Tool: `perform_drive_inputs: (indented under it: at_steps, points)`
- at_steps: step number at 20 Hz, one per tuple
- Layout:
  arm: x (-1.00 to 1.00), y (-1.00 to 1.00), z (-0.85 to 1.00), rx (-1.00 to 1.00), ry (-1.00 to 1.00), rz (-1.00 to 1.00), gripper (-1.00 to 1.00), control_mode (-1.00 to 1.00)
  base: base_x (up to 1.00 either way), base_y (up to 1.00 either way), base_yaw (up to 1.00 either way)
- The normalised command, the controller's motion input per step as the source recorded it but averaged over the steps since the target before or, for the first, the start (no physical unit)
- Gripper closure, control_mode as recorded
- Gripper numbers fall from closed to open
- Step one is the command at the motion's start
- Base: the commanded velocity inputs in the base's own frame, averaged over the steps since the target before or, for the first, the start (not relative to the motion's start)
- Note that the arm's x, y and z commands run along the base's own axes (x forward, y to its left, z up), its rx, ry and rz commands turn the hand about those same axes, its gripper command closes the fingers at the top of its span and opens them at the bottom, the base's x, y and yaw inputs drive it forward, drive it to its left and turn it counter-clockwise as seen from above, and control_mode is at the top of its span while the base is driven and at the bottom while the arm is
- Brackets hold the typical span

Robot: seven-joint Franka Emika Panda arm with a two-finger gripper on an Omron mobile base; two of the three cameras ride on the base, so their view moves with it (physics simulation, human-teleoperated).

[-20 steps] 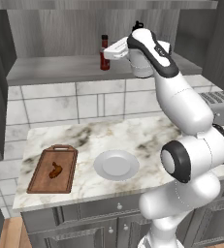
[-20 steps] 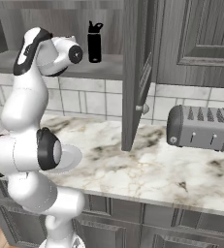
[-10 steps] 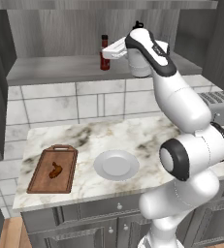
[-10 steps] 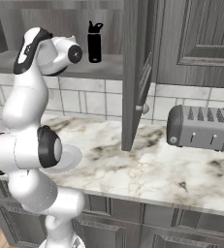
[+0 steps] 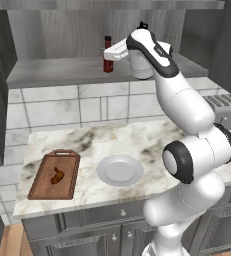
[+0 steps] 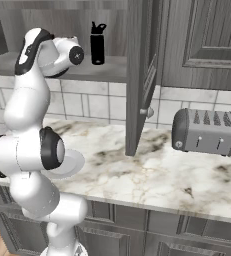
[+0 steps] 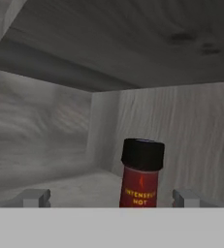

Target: Pick the chicken drumstick from the plate and place it on the cutting board. Then pick the condiment bottle from the cabinet and place it next to the cutting board.

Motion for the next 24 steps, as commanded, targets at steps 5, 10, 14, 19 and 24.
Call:
perform_drive_inputs:
  at_steps: [5, 10, 14, 19, 24]
  points:
    - [0.07, 0.02, 0.0, 0.0, 0.0, -0.01, -1.0, -1.0, 0.0, 0.0, 0.0]
    - [0.07, 0.01, 0.0, 0.0, 0.0, -0.01, -1.0, -1.0, 0.0, 0.0, 0.0]
    - [0.08, 0.0, 0.0, 0.0, 0.0, -0.02, -1.0, -1.0, 0.0, 0.0, 0.0]
    - [0.11, 0.01, 0.0, 0.0, 0.0, -0.02, -1.0, -1.0, 0.0, 0.0, 0.0]
    - [0.1, 0.02, 0.0, 0.0, 0.0, -0.02, -1.0, -1.0, 0.0, 0.0, 0.0]
